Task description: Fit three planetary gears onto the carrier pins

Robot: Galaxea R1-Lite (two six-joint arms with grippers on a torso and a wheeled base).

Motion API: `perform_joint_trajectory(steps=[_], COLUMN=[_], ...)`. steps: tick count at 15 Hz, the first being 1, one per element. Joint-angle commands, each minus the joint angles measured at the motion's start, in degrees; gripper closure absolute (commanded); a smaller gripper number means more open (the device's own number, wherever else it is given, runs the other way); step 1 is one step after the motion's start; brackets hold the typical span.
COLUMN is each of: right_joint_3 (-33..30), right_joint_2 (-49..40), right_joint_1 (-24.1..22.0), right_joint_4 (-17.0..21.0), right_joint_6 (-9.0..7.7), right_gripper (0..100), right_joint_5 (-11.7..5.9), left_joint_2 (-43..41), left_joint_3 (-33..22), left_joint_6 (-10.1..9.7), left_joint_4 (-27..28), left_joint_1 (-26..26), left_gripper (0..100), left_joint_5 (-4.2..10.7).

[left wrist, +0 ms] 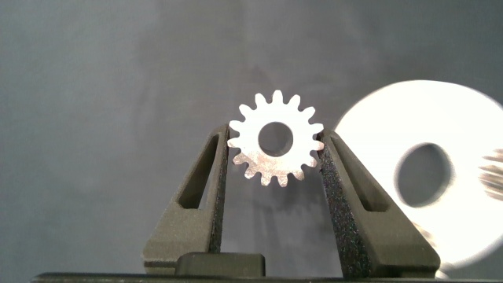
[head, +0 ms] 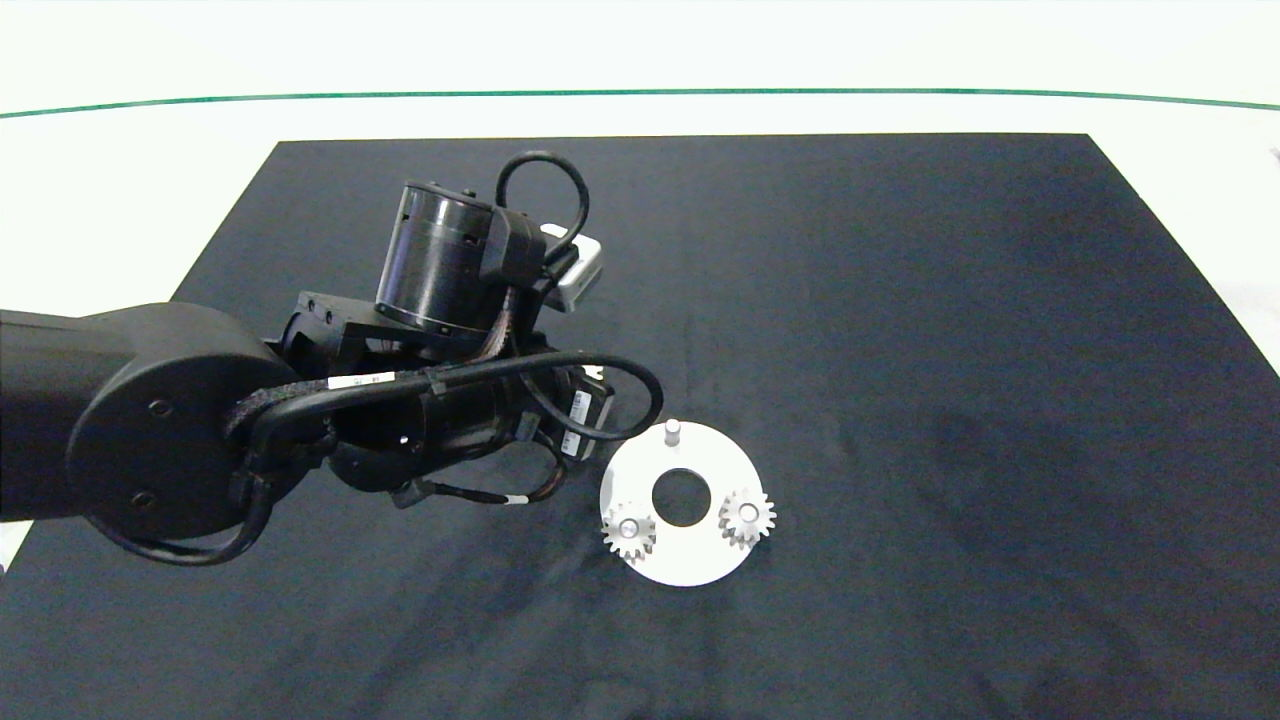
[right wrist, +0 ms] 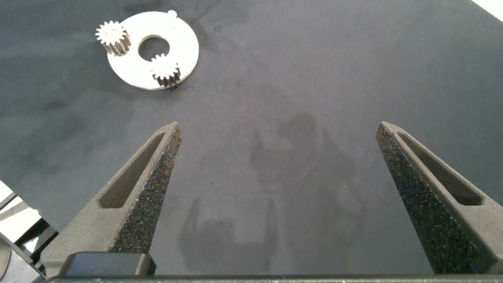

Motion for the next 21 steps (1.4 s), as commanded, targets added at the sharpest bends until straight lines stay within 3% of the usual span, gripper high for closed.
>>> perform_joint_trajectory(steps=[1, 4, 9, 18, 21], right_joint_3=[0.1, 0.2, 0.2, 0.3, 0.3], right_joint_2=[0.2, 0.0, 0.1, 0.1, 0.0], right_joint_1=[0.0, 0.0, 0.0, 0.0, 0.0], right_joint_4=[0.1, 0.0, 0.0, 0.1, 0.0], right_joint_6=[-0.16, -0.24, -0.24, -0.24, -0.24], right_gripper=[0, 0, 0, 0, 0], right_joint_5=[-0.06, -0.06, -0.06, -0.06, 0.03], left_joint_2=[-1.0, 1.6, 6.4, 6.5, 7.1], left_joint_3=[0.1, -0.9, -4.8, -3.0, -3.0], left_joint_6=[-0.02, 1.65, 2.44, 2.88, 3.93], left_joint_4=[-0.5, -2.6, -4.3, -4.0, -4.0], left_joint_1=[-4.5, -5.7, -6.0, -7.9, -8.1], left_gripper=[90, 90, 90, 90, 90], left_joint_5=[0.11, 0.20, 0.29, 0.38, 0.38])
